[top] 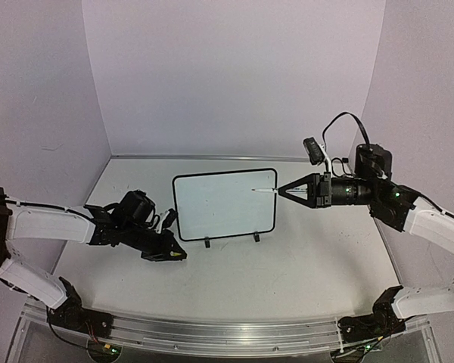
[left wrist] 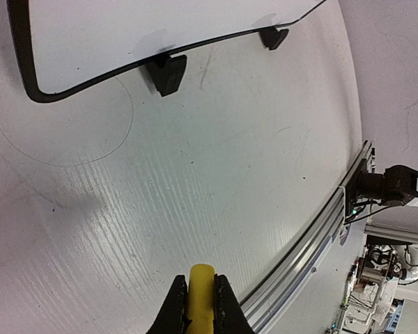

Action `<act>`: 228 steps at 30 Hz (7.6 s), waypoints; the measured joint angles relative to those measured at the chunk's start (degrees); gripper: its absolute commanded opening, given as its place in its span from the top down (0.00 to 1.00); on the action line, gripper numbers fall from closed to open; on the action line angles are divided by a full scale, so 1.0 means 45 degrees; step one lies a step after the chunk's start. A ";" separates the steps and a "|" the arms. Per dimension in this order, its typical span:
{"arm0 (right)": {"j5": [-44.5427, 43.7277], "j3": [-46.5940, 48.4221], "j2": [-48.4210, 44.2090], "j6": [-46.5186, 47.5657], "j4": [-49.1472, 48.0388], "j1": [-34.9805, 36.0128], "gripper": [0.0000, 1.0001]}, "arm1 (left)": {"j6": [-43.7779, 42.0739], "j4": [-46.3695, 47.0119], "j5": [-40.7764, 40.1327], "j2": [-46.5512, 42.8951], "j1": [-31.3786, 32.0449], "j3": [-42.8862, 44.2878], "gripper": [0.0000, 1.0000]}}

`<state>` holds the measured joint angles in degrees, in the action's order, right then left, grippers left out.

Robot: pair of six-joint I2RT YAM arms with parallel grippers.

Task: Write a sentence on the whiteboard
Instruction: Place the pen cap at the center of the board, then hold the whiteboard at the center of the board, then write a sentence on the whiteboard.

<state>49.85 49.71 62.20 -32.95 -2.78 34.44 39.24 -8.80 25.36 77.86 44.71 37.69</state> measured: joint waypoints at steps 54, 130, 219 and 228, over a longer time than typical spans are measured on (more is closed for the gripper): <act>-0.3918 -0.0809 -0.0183 0.0117 0.0959 0.1942 1.00 | -0.3372 -0.4975 -0.0486 -0.1671 -0.4912 0.3500 0.21; -0.9270 0.5208 0.8917 0.1037 -0.2999 0.4668 1.00 | -1.3074 -0.5687 0.4935 0.4241 -0.5168 0.9168 1.00; -0.9975 0.4944 0.9151 0.1335 -0.3323 0.4769 1.00 | -1.3537 -0.5712 0.4329 0.4038 -0.4755 0.9020 1.00; -0.9736 0.5105 0.9135 0.1334 -0.3356 0.4770 1.00 | -1.3537 -0.5712 0.4319 0.4034 -0.4755 0.9020 1.00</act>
<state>6.04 72.69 103.31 -26.95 -17.88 55.90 -21.67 -34.50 44.80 96.02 23.31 78.28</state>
